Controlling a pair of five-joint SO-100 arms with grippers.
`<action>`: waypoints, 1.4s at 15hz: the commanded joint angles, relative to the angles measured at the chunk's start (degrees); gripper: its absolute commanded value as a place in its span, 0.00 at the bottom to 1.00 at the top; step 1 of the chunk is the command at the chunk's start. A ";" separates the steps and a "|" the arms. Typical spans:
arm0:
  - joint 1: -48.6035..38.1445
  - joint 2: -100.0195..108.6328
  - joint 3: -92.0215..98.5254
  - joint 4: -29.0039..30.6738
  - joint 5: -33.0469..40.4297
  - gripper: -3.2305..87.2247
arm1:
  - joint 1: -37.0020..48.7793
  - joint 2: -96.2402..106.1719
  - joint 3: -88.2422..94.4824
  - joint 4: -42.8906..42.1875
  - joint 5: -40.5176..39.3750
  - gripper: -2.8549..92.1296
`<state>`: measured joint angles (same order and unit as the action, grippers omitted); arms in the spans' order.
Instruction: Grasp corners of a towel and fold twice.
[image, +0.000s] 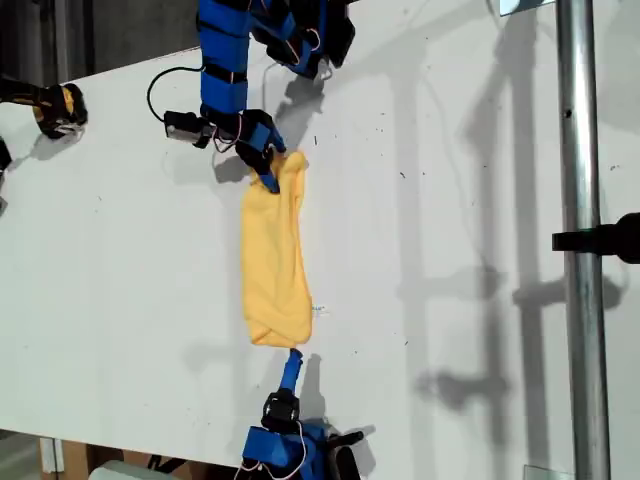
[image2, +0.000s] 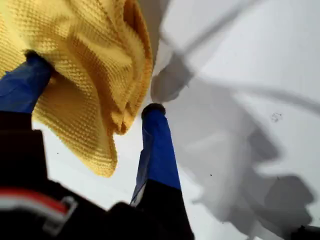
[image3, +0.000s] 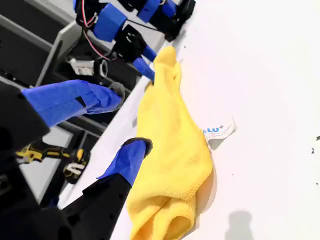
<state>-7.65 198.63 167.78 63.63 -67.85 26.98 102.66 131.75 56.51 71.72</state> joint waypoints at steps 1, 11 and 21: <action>0.18 0.35 -0.53 0.97 -1.05 0.21 | -1.67 -10.55 -11.07 -0.79 -0.97 0.44; 1.14 0.35 -1.41 3.60 -2.02 0.21 | -2.20 -23.91 -31.73 12.83 -10.63 0.03; 1.58 0.35 -1.32 3.69 -0.70 0.21 | -18.28 -8.44 -28.65 51.68 1.85 0.03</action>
<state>-6.94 198.63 167.78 67.24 -68.91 11.60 90.70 103.18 103.01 71.28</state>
